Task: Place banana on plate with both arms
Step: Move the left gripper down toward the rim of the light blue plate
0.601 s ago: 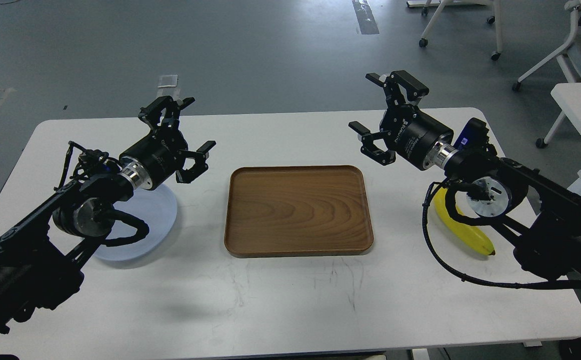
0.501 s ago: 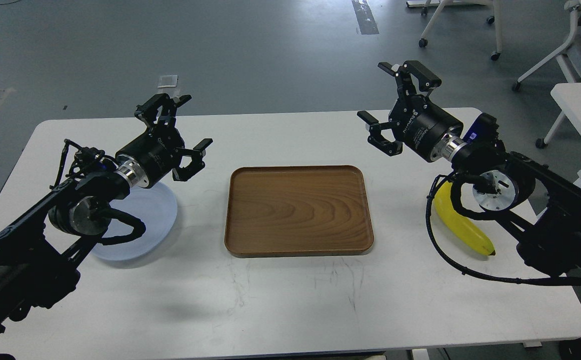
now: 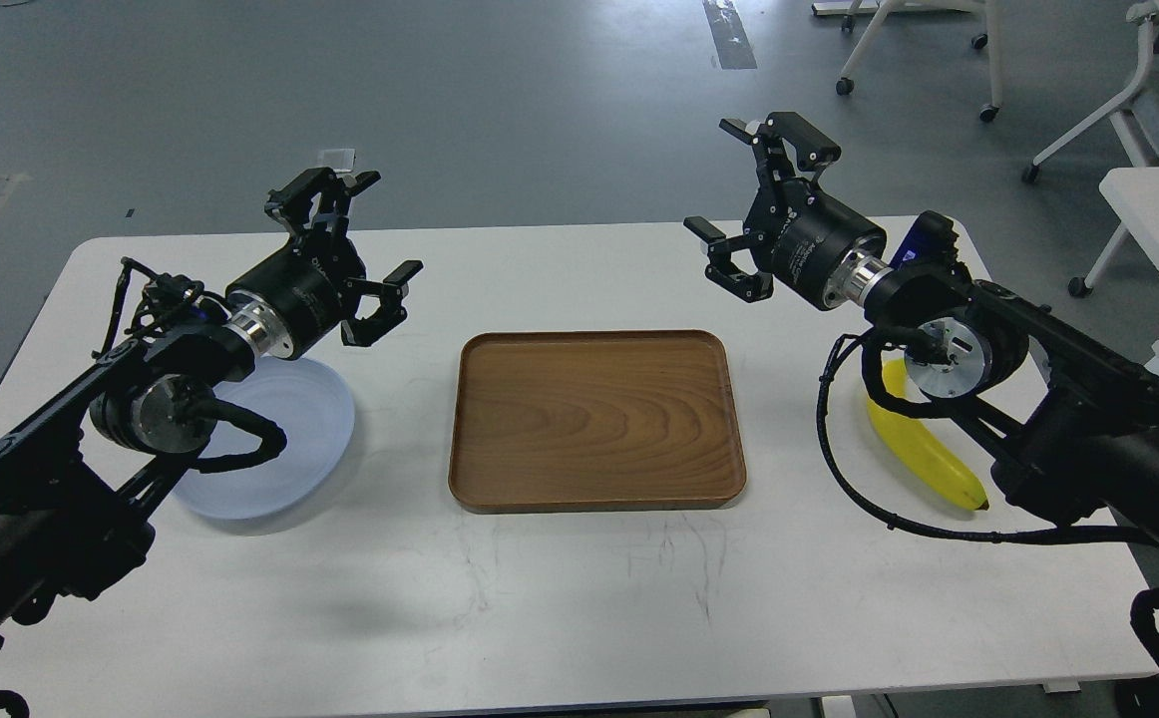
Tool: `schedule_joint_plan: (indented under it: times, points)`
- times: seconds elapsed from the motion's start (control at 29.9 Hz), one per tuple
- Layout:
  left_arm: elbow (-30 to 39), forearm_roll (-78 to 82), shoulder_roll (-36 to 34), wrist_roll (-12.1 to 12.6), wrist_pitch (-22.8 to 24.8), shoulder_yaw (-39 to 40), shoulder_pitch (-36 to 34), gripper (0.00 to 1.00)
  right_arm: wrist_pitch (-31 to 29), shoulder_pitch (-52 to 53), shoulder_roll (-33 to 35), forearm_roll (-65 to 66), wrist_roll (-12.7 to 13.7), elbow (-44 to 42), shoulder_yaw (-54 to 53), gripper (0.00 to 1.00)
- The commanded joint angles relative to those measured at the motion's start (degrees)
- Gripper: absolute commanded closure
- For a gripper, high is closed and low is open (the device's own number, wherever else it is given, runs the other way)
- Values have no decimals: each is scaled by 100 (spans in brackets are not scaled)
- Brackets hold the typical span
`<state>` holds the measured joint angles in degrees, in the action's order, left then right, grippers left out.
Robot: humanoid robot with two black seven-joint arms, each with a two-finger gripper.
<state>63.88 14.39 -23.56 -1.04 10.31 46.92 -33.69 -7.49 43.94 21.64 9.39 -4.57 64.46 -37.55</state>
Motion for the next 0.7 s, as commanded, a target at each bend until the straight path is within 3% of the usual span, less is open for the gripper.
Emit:
schedule_joint_plan:
  times: [0.0, 0.17, 0.67]
  points:
    - [-42, -7, 9, 42, 14, 10, 12, 2, -7, 53, -29, 18, 0, -3, 10, 0]
    - [-253, -7, 18, 209, 5, -7, -172, 2, -7, 176, -55, 45, 27, -73, 142, 0]
    - [-254, 2, 150, 130, -196, -51, -243, 2, 64, 203, -152, 45, 27, -179, 160, 0]
